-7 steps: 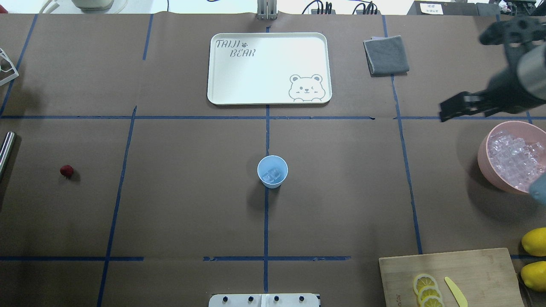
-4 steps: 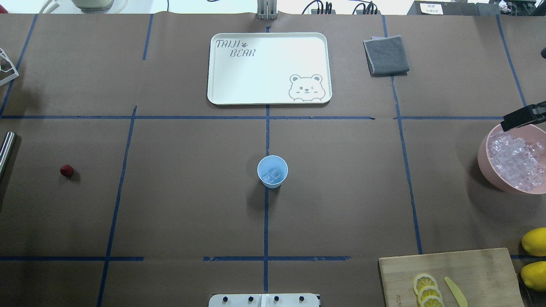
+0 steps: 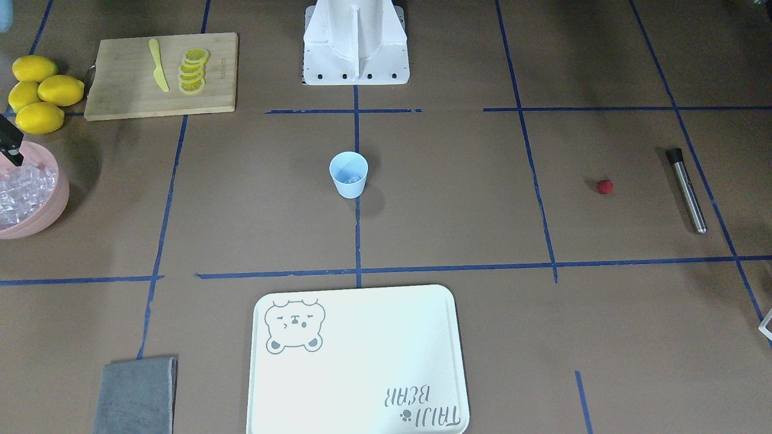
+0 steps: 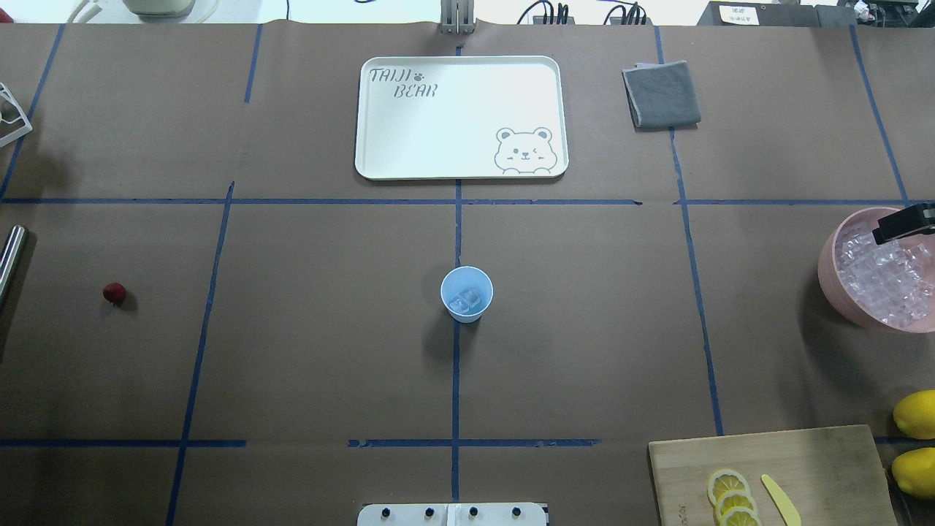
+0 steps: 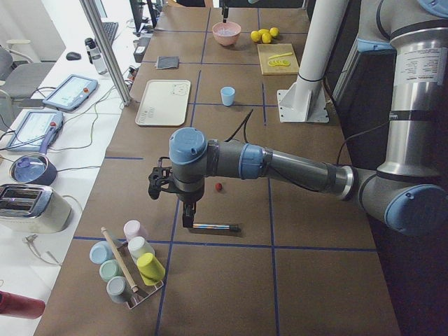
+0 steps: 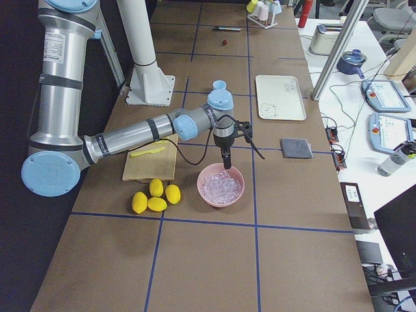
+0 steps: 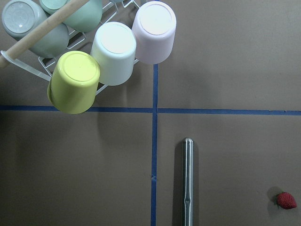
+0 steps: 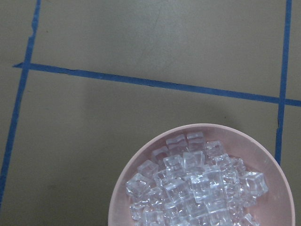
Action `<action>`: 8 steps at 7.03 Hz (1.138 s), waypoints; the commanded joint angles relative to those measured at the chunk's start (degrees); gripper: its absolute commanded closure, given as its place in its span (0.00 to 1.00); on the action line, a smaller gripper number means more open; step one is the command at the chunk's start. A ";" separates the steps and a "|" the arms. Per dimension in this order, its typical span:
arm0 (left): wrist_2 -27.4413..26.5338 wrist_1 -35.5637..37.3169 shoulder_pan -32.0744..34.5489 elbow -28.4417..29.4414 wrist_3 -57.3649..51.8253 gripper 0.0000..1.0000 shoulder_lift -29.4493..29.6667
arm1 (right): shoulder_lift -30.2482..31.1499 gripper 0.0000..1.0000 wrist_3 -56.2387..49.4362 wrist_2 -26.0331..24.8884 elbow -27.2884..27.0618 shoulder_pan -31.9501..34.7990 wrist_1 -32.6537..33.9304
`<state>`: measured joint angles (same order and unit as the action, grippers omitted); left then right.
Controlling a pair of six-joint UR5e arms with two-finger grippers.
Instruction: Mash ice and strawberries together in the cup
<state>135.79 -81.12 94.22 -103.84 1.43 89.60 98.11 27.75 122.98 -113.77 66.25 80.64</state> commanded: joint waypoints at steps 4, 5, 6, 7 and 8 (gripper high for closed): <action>0.00 0.00 -0.09 -0.04 -0.02 0.00 -0.04 | -2.12 0.00 0.81 2.52 13.92 -0.15 -10.59; 0.00 0.00 -0.09 -0.04 -0.03 0.00 -0.04 | -2.31 0.00 0.90 2.61 13.93 -0.15 -10.59; 0.00 0.00 -0.09 0.04 -0.03 0.00 -0.04 | -2.31 0.01 0.82 2.53 14.02 -0.15 -10.59; 0.00 0.00 -0.09 -0.04 0.06 0.00 -0.04 | -2.40 0.01 0.64 2.26 14.19 -0.15 -10.59; 0.00 0.00 -0.09 -0.04 0.06 0.00 -0.04 | -2.48 0.05 0.29 2.35 15.15 -0.41 -10.68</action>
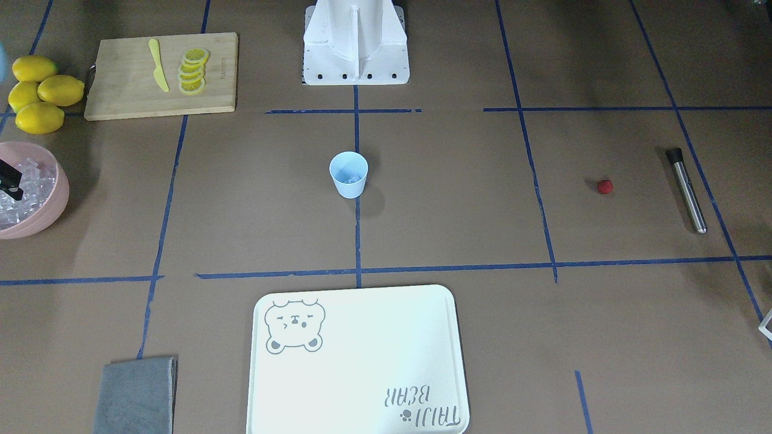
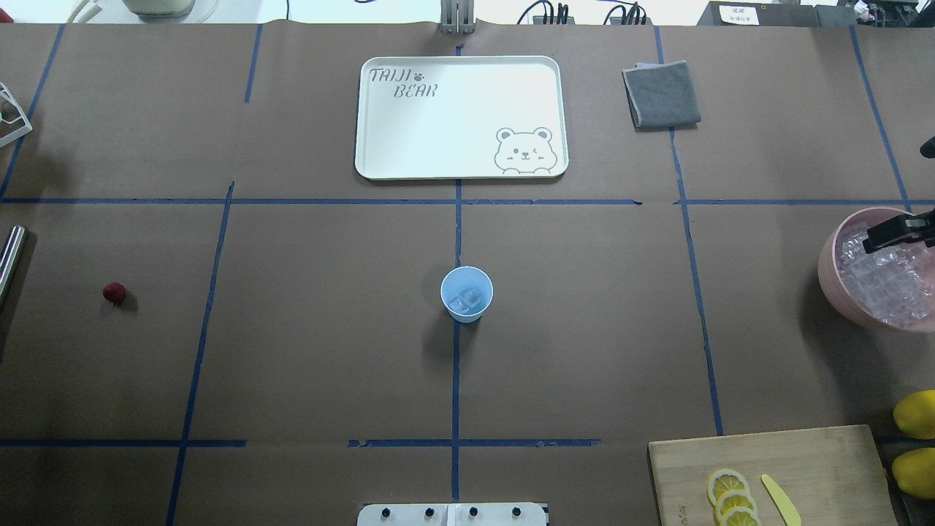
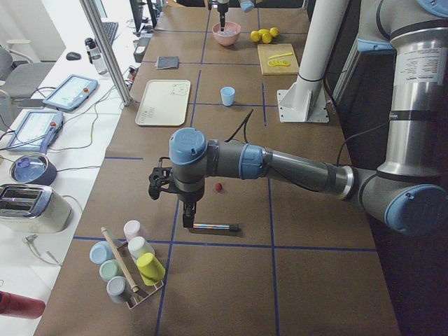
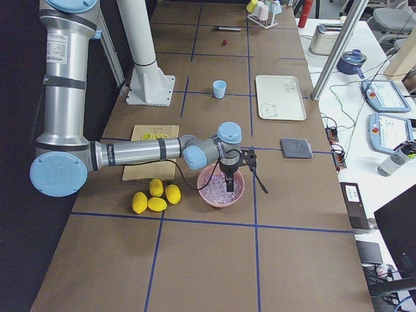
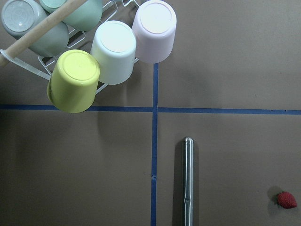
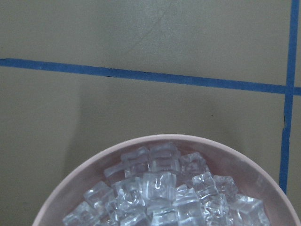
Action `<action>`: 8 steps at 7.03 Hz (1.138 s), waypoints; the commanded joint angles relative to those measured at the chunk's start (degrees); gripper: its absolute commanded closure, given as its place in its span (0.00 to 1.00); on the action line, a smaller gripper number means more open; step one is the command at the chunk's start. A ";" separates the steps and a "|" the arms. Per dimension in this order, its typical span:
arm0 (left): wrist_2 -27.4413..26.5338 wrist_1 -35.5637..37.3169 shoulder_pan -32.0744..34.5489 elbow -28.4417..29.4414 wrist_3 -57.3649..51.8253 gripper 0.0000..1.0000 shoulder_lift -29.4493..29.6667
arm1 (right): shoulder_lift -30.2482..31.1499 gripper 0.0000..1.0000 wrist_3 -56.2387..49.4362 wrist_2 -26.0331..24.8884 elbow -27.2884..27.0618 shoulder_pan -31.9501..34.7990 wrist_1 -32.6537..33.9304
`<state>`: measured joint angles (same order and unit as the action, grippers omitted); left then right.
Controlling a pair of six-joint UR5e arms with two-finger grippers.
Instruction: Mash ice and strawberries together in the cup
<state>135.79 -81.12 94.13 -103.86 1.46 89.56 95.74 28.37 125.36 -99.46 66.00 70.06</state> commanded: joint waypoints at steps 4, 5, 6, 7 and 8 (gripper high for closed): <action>0.00 0.00 0.00 -0.03 0.03 0.00 0.00 | 0.06 0.26 -0.51 0.32 0.85 -0.44 -0.19; 0.00 0.00 0.00 -0.11 0.03 0.00 0.00 | 0.14 0.28 -0.51 0.32 1.02 -0.52 -0.19; 0.00 0.00 0.00 -0.03 0.03 0.00 0.00 | 0.32 0.29 -0.51 0.41 1.03 -0.61 -0.19; 0.09 0.00 0.00 -0.20 0.03 0.00 0.00 | 0.41 0.30 -0.60 0.41 1.03 -0.70 -0.10; 0.09 0.00 0.00 -0.20 0.03 0.00 0.00 | 0.41 0.31 -0.51 0.50 1.11 -0.70 0.08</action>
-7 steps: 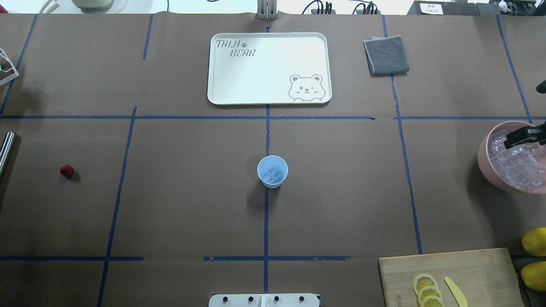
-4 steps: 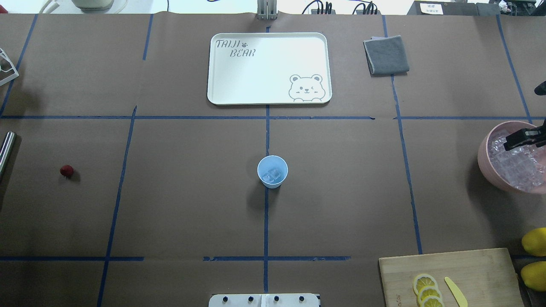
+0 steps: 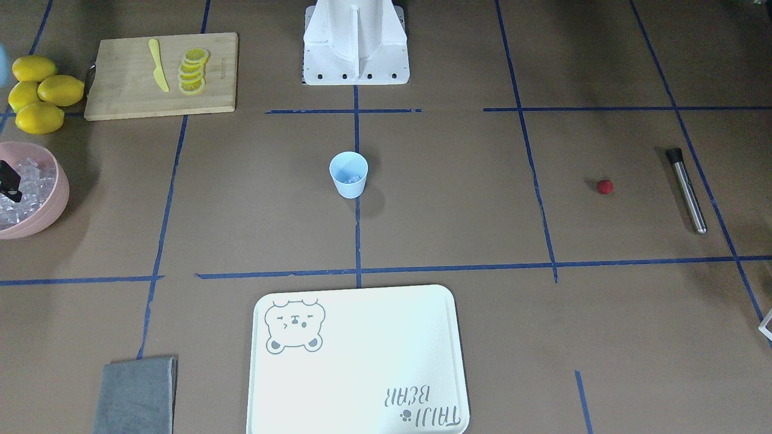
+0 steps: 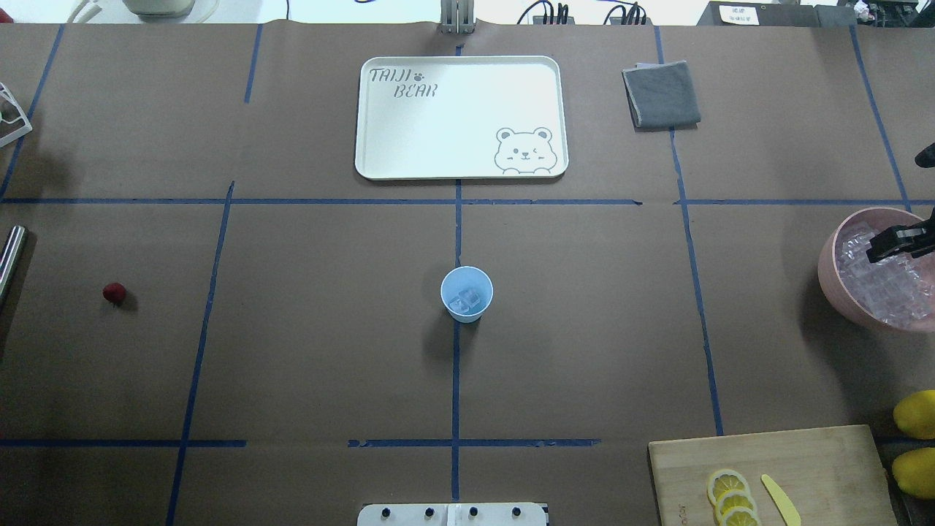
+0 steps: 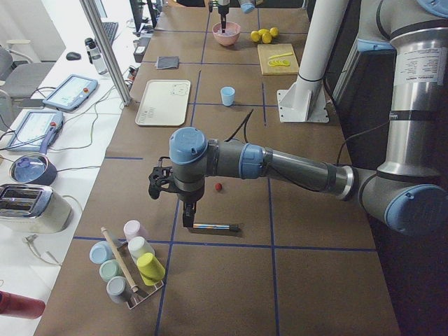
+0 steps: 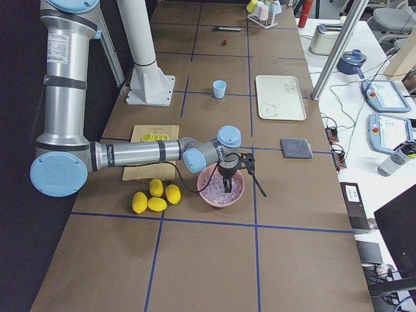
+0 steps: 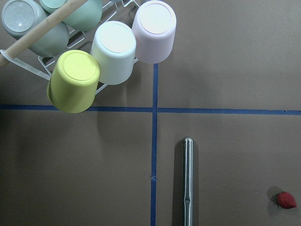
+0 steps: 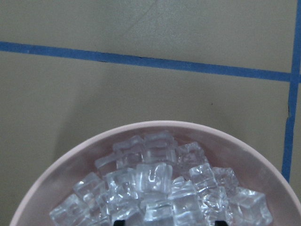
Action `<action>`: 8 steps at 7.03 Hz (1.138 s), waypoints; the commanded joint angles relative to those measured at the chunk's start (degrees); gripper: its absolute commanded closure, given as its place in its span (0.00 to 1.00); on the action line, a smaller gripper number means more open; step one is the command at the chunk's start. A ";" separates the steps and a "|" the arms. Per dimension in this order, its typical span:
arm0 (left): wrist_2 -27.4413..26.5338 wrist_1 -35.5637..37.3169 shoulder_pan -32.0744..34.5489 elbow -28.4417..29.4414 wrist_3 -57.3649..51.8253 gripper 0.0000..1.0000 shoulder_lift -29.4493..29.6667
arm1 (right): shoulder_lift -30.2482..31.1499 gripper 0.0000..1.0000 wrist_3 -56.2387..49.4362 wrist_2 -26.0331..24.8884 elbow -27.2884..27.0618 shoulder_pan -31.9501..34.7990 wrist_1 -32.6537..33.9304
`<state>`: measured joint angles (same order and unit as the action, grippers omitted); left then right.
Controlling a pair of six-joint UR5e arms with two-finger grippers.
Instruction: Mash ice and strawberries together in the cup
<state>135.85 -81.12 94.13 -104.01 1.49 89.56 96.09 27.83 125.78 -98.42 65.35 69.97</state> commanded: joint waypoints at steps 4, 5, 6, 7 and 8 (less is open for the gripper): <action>0.03 0.00 0.00 -0.05 0.00 0.00 0.00 | 0.15 0.32 0.04 0.08 0.94 -0.66 0.17; 0.03 0.00 0.00 -0.05 0.00 0.00 0.00 | 0.15 0.32 0.04 0.08 1.47 -0.84 0.08; 0.03 0.00 0.00 -0.23 0.00 0.00 0.00 | 0.15 0.32 0.04 0.08 1.47 -0.93 0.08; 0.03 0.09 0.00 -0.67 0.09 0.00 0.00 | 0.15 0.33 0.04 0.08 1.39 -0.84 -0.01; 0.03 0.09 0.00 -0.67 0.09 0.00 0.00 | 0.15 0.34 0.04 0.08 1.39 -0.84 -0.01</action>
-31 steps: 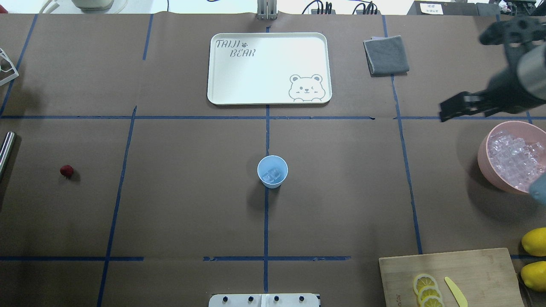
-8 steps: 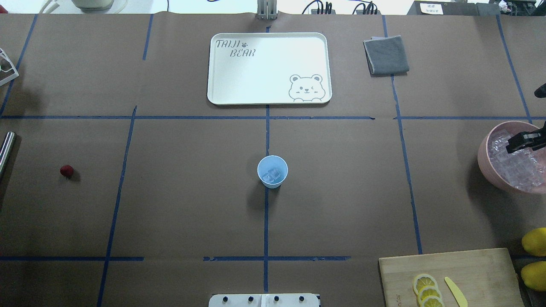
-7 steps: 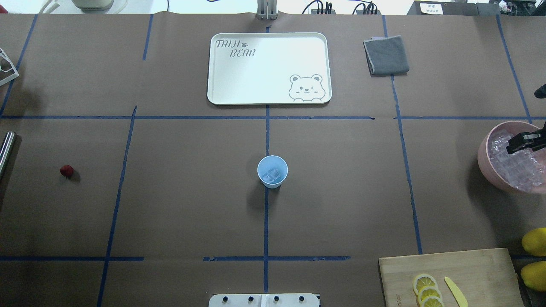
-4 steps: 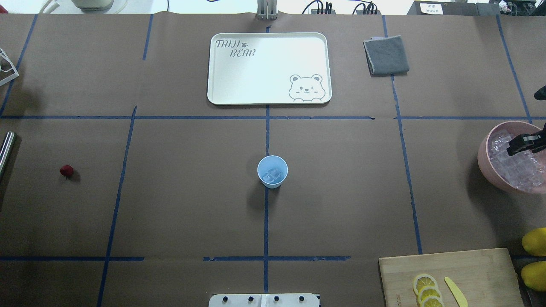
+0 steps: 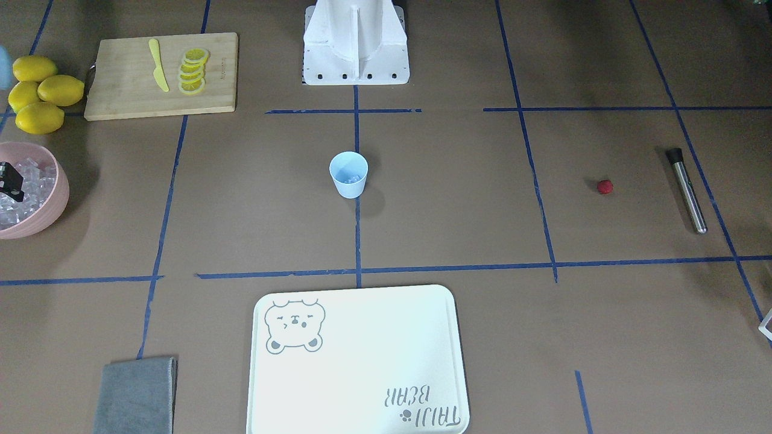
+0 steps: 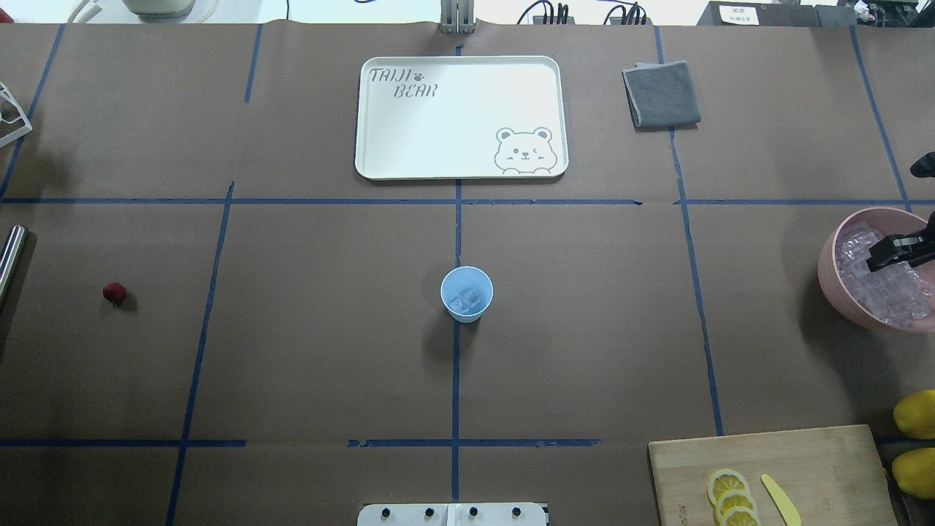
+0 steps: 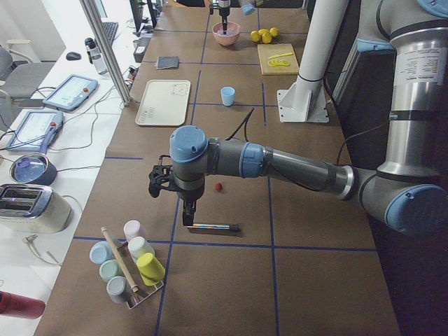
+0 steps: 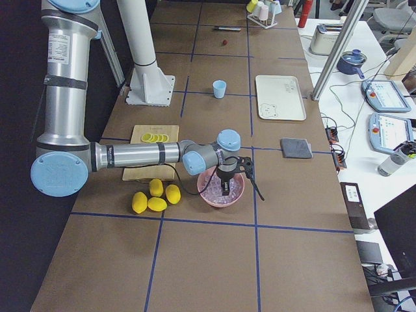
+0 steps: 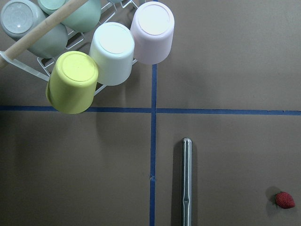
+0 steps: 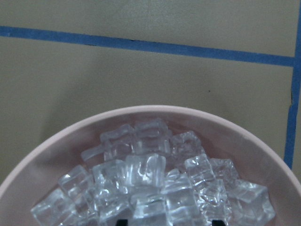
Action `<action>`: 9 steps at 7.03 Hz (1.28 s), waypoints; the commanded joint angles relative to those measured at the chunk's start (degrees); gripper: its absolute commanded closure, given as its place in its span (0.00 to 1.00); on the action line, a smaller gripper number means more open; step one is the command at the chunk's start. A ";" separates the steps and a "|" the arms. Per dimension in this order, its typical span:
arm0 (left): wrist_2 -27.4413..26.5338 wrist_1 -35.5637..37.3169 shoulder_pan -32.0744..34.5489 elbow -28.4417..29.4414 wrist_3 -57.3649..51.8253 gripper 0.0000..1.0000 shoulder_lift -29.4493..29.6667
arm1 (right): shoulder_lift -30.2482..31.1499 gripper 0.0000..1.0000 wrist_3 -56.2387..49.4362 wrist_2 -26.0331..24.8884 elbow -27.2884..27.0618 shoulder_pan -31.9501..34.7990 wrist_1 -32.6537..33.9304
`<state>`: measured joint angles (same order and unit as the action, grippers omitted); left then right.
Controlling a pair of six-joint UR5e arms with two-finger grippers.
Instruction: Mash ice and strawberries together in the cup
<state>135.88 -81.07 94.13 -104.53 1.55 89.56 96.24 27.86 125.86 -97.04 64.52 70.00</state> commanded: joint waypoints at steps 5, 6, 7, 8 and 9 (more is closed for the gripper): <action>0.00 0.20 0.00 -0.23 0.03 0.00 0.00 | 0.18 0.99 -0.09 0.78 -0.43 -0.01 -0.03; 0.00 0.21 0.00 -0.23 0.03 0.00 0.00 | 0.26 1.00 -0.09 1.49 -0.60 0.08 -0.03; 0.00 0.21 0.00 -0.23 0.03 0.00 0.00 | 0.35 1.00 -0.17 1.67 -2.08 0.34 0.31; 0.17 0.21 0.00 -0.41 0.03 0.00 0.00 | 2.09 1.00 -0.18 2.10 -6.10 1.21 0.75; 1.05 0.29 0.00 -0.32 0.03 0.00 0.00 | 3.85 1.00 -0.09 2.20 -10.23 2.44 0.84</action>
<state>136.24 -80.84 94.13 -104.86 1.58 89.56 98.23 27.72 127.80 -102.80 65.75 70.60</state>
